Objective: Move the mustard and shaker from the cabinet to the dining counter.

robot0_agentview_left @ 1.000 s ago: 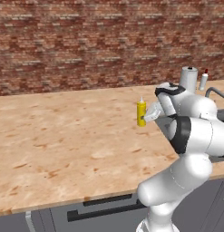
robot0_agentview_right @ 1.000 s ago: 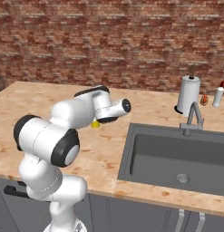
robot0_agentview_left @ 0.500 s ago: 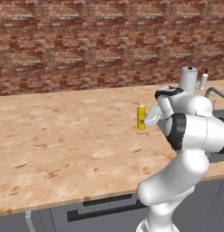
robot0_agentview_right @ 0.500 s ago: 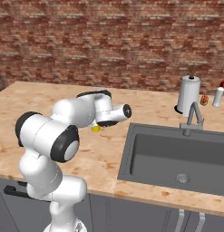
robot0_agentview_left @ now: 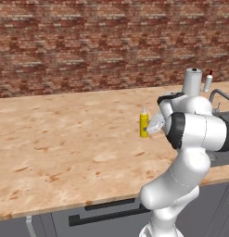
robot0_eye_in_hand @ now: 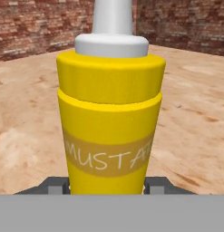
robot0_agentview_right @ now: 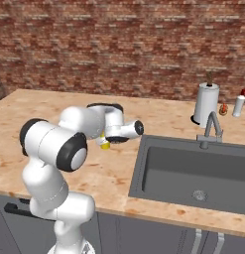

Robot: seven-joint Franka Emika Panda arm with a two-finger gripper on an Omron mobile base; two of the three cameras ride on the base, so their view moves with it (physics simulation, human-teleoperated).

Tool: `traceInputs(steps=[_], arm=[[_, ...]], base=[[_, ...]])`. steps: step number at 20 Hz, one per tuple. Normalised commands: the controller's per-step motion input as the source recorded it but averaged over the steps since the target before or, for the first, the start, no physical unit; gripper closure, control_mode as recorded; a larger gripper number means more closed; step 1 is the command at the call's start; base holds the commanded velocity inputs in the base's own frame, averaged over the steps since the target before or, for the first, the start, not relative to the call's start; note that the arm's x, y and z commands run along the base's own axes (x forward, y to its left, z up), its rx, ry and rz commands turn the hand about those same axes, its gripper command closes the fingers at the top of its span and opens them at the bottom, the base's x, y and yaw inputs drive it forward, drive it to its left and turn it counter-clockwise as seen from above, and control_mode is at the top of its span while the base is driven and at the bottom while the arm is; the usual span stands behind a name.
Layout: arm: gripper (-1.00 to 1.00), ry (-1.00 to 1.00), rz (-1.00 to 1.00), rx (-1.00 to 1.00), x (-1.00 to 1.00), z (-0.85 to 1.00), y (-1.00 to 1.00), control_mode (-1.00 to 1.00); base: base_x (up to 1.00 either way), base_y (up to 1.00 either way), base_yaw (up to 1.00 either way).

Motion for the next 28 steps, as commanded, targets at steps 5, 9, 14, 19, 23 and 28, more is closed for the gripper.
traceInputs(steps=[5, 9, 14, 19, 23, 28], arm=[[1.0, 0.0, 0.0, 0.0, 0.0, -0.16, 0.0, -1.0], [1.0, 0.0, 0.0, 0.0, 0.0, -0.12, 0.0, -1.0], [1.0, 0.0, 0.0, 0.0, 0.0, -0.1, 0.0, -1.0], [1.0, 0.0, 0.0, 0.0, 0.0, -0.13, 0.0, -1.0], [1.0, 0.0, 0.0, 0.0, 0.0, -0.03, 0.0, -1.0], [1.0, 0.0, 0.0, 0.0, 0.0, -0.02, 0.0, -1.0]], base=[[0.0, 0.0, 0.0], [0.0, 0.0, 0.0], [0.0, 0.0, 0.0], [0.0, 0.0, 0.0], [0.0, 0.0, 0.0], [0.0, 0.0, 0.0]])
